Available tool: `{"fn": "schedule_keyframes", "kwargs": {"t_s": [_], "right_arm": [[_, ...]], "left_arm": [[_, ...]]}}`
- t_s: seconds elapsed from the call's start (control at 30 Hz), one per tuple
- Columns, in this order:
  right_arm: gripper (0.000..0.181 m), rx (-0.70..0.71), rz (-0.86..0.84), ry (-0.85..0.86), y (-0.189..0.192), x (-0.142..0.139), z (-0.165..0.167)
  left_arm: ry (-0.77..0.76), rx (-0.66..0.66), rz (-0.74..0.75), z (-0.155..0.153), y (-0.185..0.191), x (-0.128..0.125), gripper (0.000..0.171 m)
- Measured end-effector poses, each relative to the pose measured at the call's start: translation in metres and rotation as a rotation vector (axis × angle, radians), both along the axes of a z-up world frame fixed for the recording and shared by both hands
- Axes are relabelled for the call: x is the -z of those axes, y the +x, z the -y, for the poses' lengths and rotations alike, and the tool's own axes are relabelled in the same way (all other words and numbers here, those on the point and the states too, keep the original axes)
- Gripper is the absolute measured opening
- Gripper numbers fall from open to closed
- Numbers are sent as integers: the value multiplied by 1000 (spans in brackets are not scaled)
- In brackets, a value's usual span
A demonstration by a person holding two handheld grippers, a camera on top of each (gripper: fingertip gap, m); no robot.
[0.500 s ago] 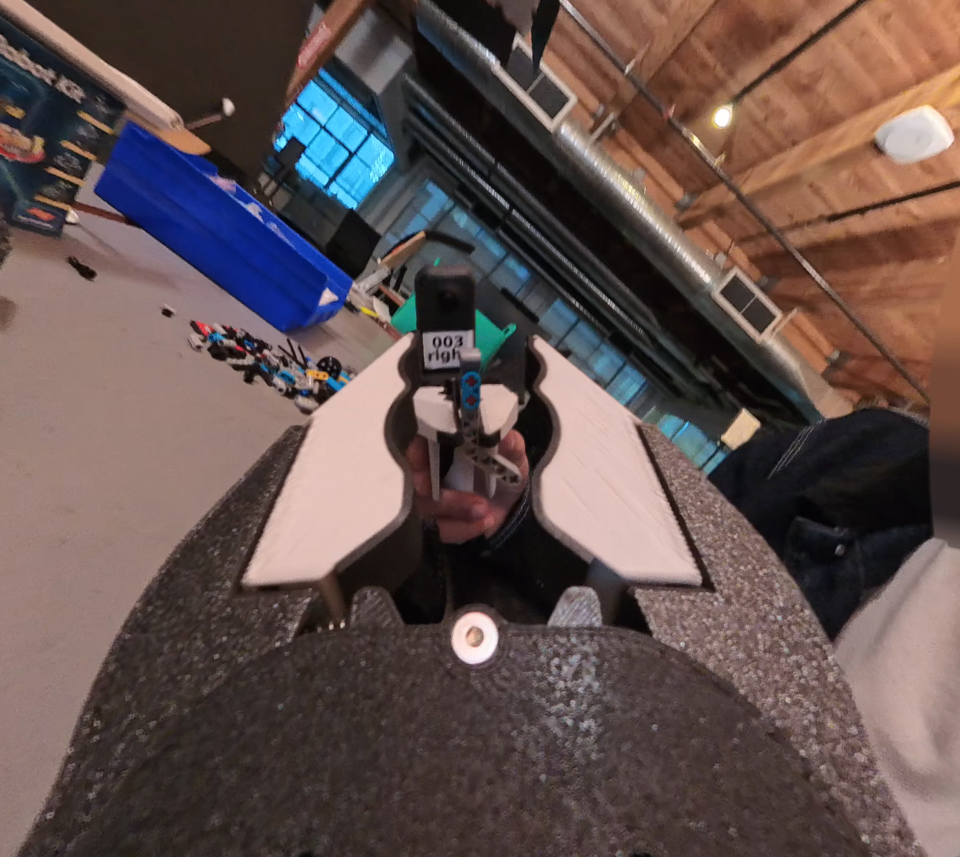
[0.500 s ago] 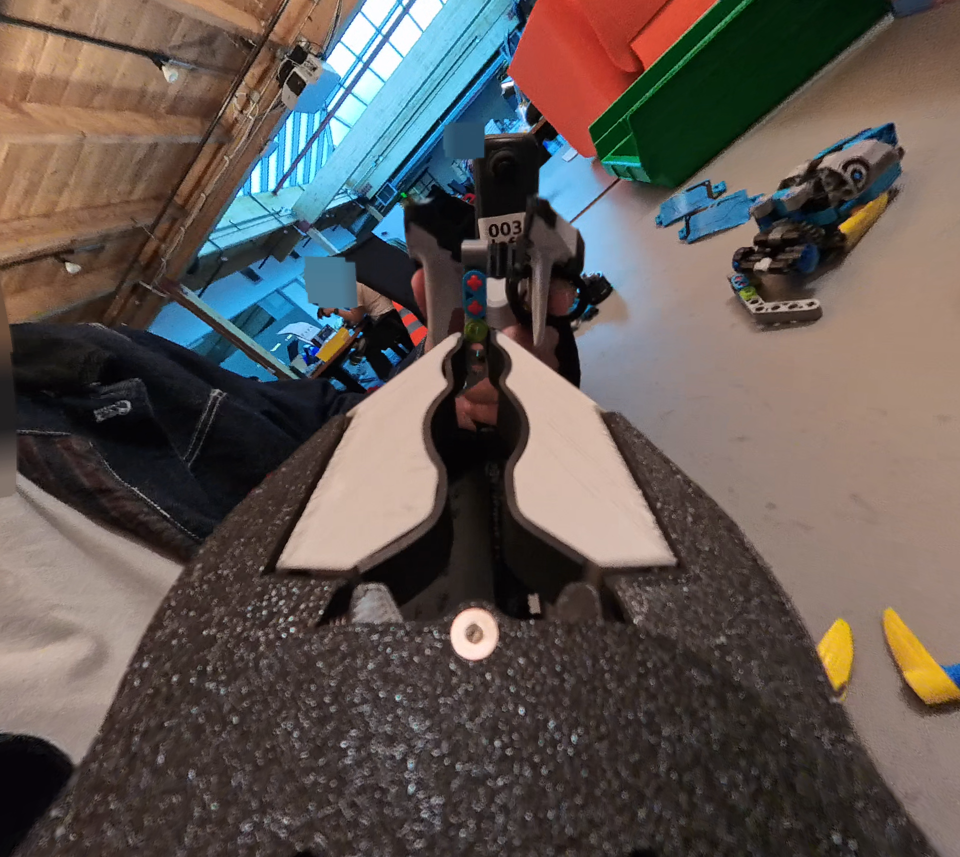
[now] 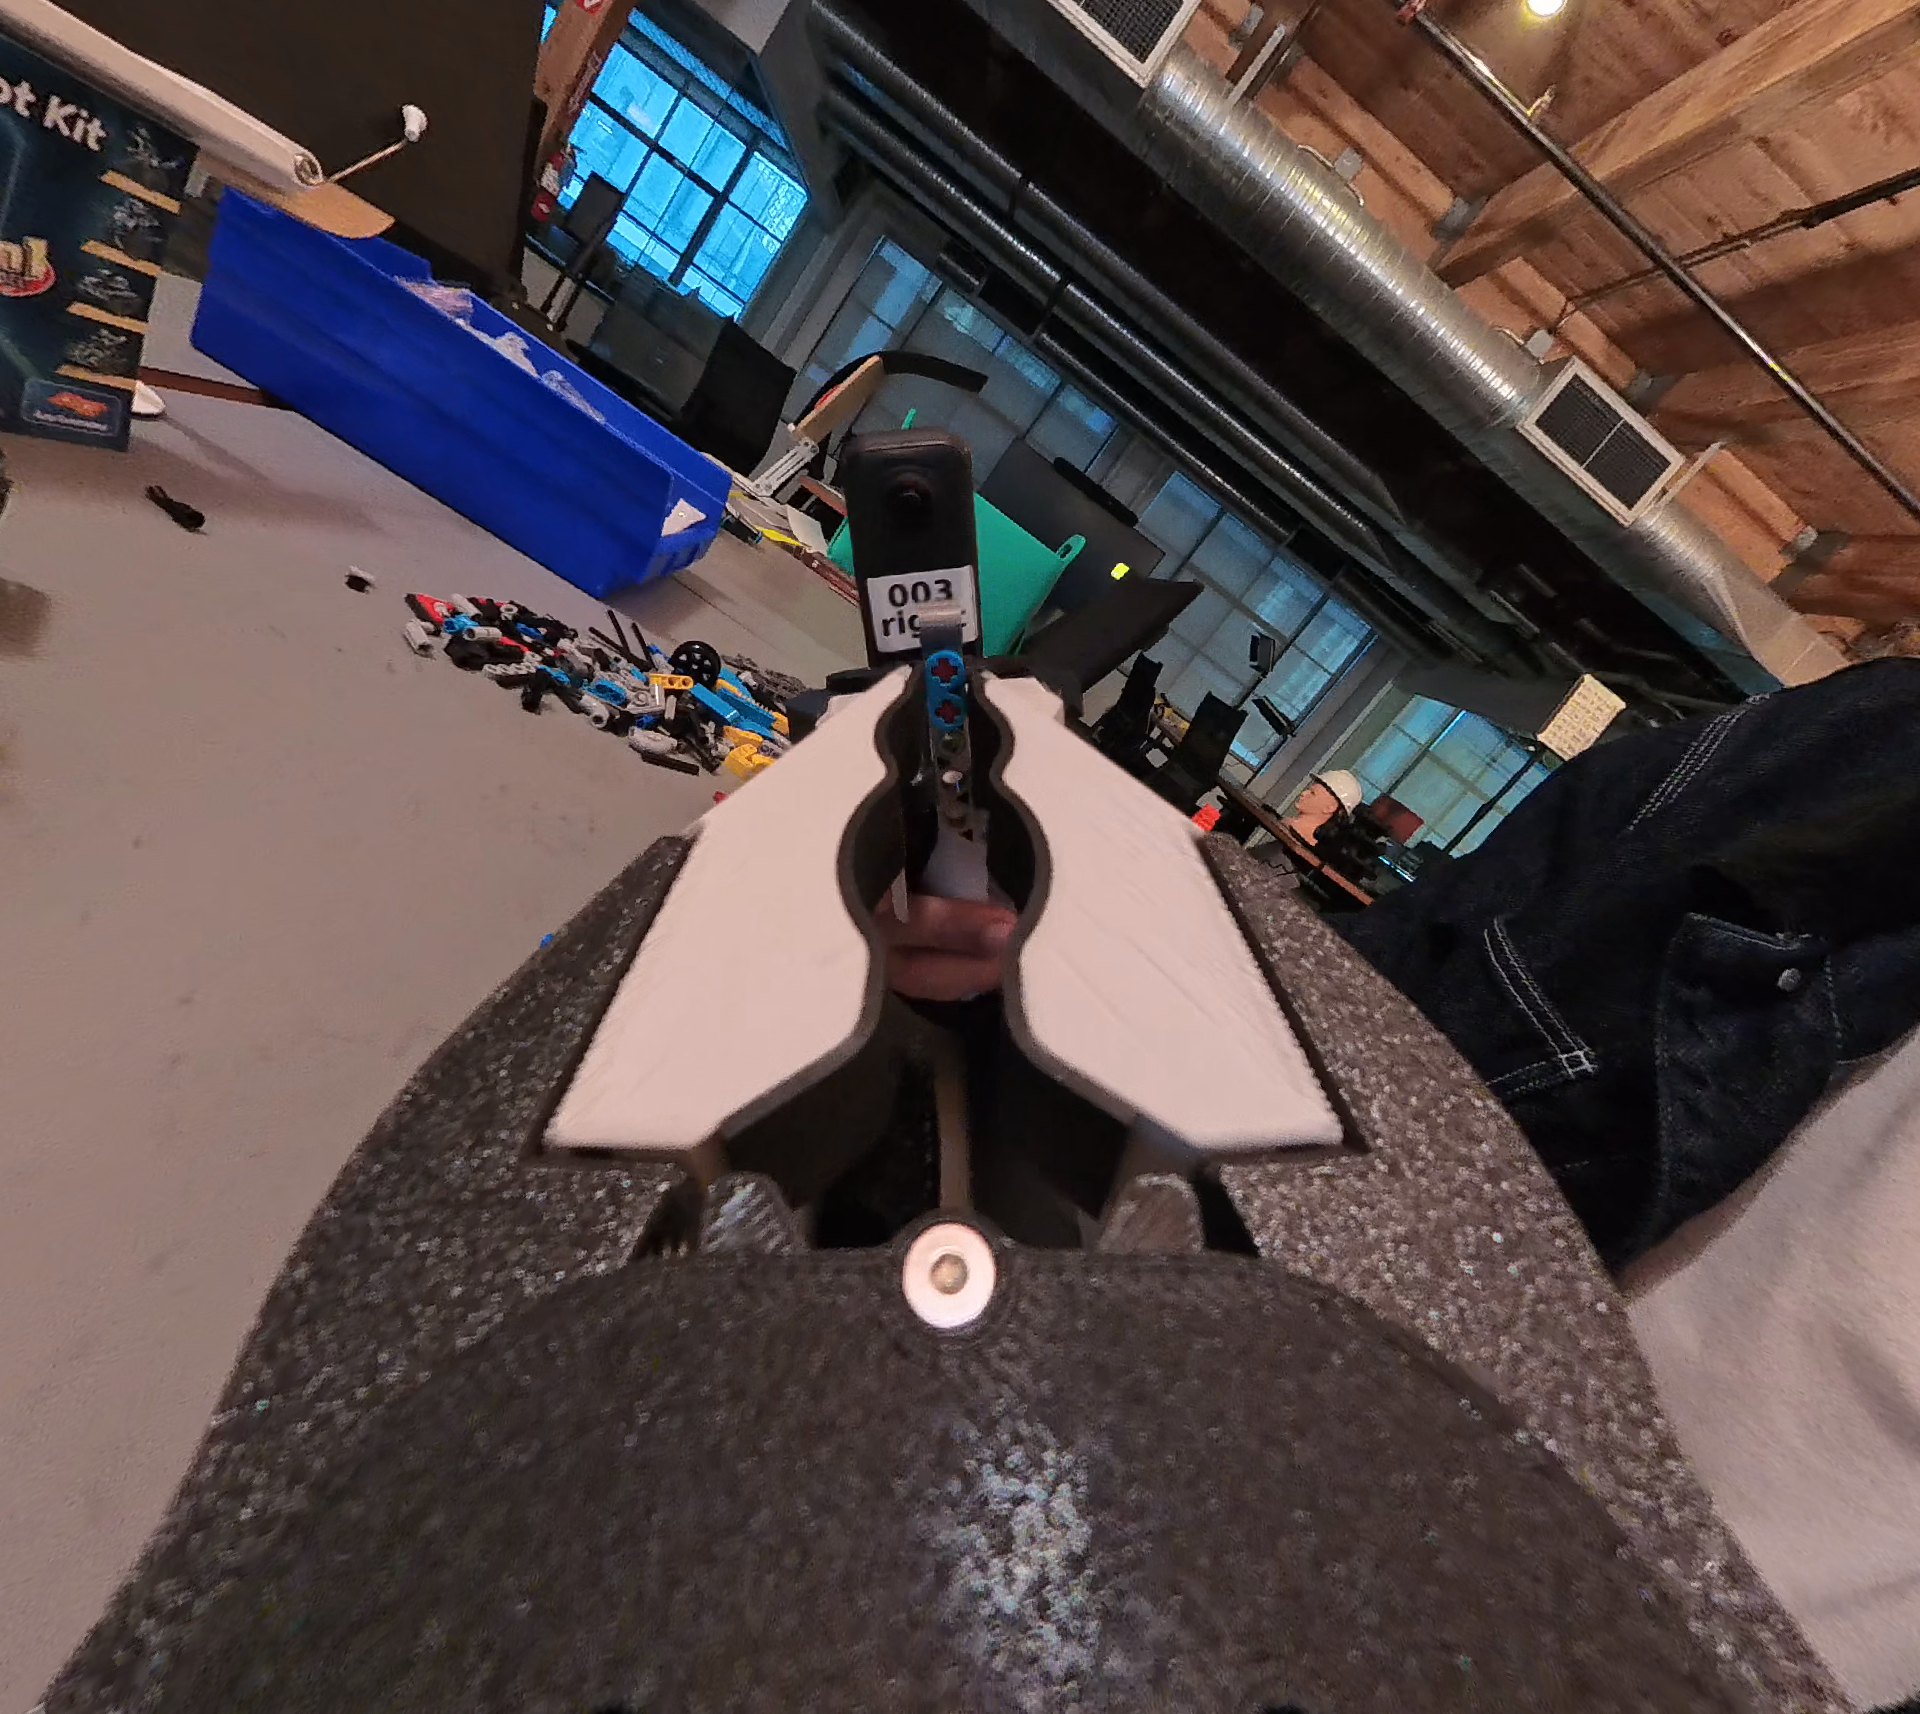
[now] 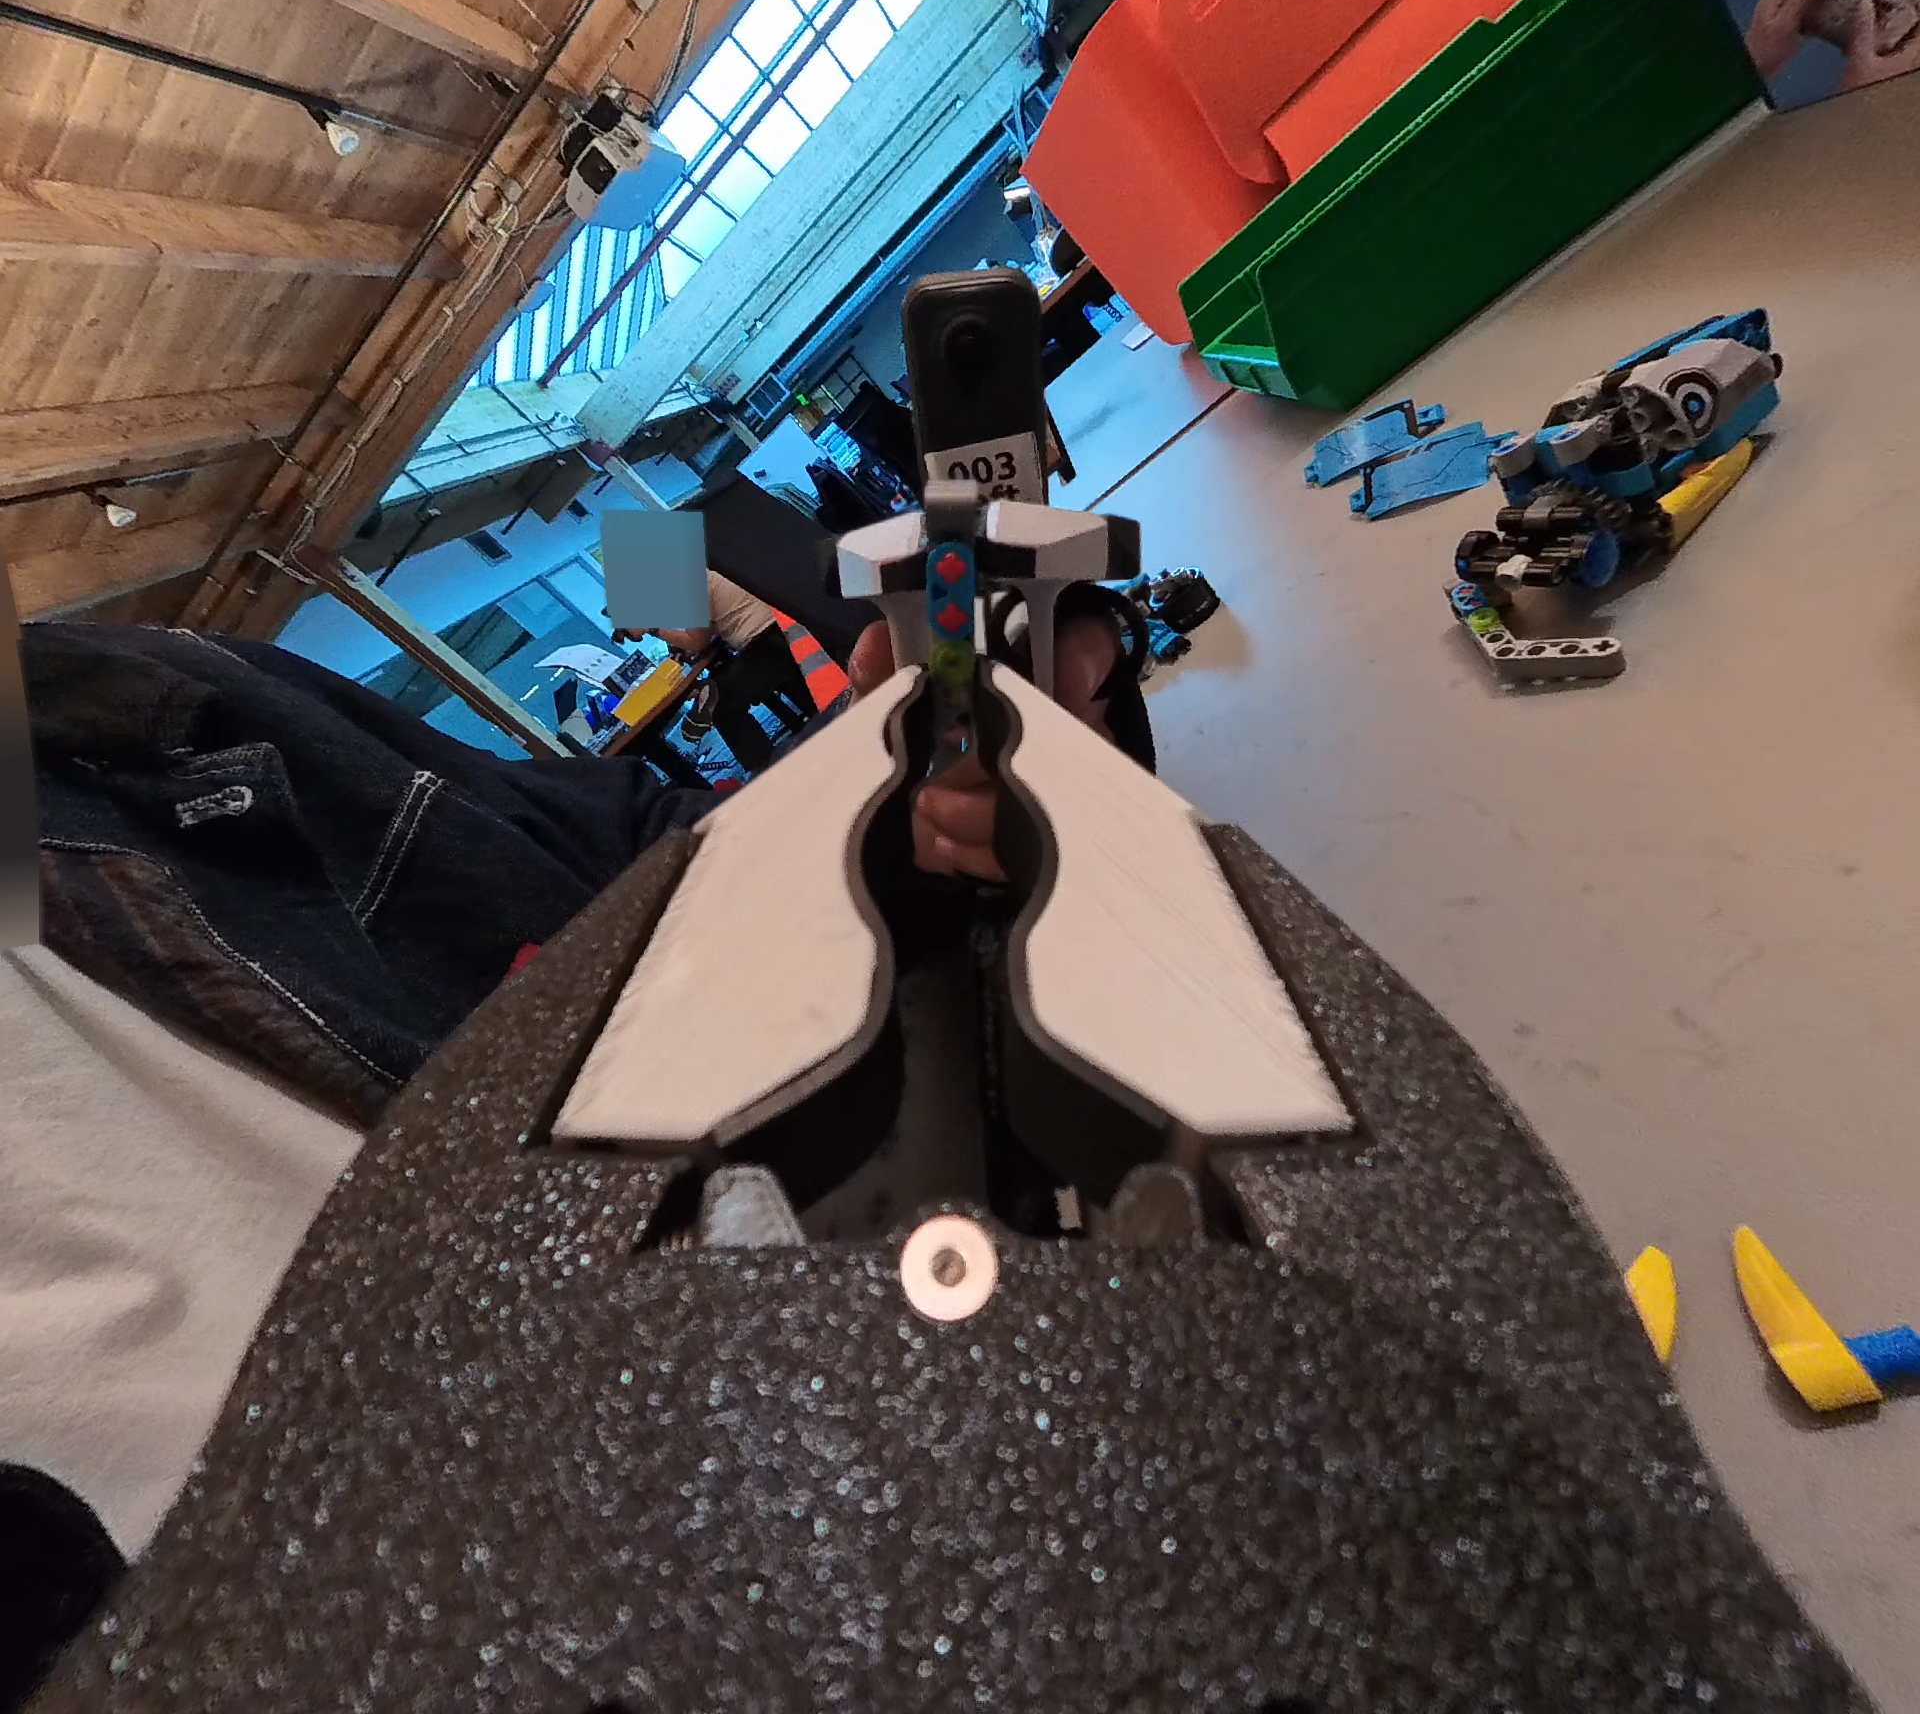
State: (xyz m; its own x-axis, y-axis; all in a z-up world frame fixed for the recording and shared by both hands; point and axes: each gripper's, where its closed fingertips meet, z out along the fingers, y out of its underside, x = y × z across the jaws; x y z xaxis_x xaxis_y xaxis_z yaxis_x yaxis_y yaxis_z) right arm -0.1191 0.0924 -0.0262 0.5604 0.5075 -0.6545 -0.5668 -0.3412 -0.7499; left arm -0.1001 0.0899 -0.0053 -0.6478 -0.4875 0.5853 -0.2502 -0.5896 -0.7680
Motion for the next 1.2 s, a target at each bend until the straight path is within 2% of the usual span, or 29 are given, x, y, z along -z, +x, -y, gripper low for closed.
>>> {"fn": "schedule_keyframes", "kwargs": {"t_s": [0.33,0.47,0.63,0.67,0.87,1.2], "right_arm": [[5,19,73,29,0,-2,2],[22,95,76,99,17,-16,7],[13,59,106,88,13,-12,9],[6,70,119,86,14,-11,9],[6,88,152,94,15,-11,9],[5,26,150,79,9,-9,14]], "left_arm": [[61,7,17,3,-4,-1,4],[45,6,0,-1,-3,2,5],[53,57,-24,8,-4,7,5],[61,66,-27,11,-4,8,5],[67,60,-23,11,-4,8,6],[181,32,19,17,-8,7,5]]}}
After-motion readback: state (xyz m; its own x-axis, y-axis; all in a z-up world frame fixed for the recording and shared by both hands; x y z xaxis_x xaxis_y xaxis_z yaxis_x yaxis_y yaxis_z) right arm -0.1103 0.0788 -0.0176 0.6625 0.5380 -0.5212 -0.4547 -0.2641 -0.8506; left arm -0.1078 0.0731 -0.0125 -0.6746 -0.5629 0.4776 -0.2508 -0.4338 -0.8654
